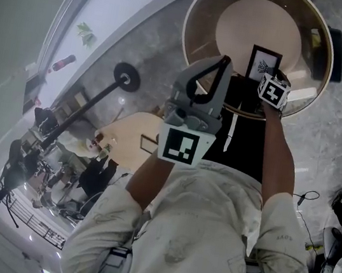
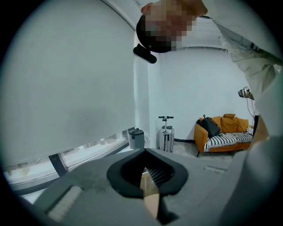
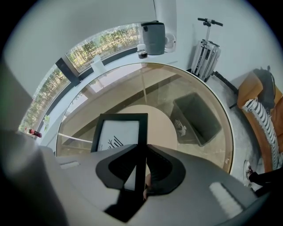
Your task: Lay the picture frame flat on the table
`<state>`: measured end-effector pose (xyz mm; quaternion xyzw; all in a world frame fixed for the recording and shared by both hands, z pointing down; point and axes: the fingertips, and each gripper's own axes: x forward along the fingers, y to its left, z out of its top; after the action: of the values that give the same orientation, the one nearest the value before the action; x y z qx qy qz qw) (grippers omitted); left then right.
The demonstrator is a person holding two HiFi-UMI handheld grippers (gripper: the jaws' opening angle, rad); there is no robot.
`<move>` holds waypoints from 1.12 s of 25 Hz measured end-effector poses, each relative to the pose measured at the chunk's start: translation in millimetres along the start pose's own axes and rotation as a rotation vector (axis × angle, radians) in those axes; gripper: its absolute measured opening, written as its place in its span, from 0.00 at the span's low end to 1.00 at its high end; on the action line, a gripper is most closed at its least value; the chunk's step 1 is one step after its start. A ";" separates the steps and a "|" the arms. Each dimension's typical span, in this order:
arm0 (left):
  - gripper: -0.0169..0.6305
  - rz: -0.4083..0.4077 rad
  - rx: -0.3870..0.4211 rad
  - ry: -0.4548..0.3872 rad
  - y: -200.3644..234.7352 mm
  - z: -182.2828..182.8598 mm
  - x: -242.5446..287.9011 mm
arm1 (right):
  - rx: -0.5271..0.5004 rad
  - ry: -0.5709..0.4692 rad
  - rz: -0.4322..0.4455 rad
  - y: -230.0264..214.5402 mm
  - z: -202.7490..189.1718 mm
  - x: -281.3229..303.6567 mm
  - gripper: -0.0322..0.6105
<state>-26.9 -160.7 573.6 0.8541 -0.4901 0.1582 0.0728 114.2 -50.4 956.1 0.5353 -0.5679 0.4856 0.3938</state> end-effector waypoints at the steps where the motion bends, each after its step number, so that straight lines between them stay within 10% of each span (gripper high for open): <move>1: 0.03 0.000 0.000 0.002 0.6 -0.3 0.3 | -0.001 -0.003 -0.005 -0.3 0.9 0.3 0.16; 28: 0.03 0.025 0.014 -0.077 1.8 31.4 -32.9 | 0.065 -0.006 -0.026 -1.5 1.5 -45.5 0.23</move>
<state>-37.7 -143.6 532.9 0.8537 -0.5022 0.1296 0.0462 121.1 -41.6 912.0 0.5566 -0.5460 0.4970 0.3809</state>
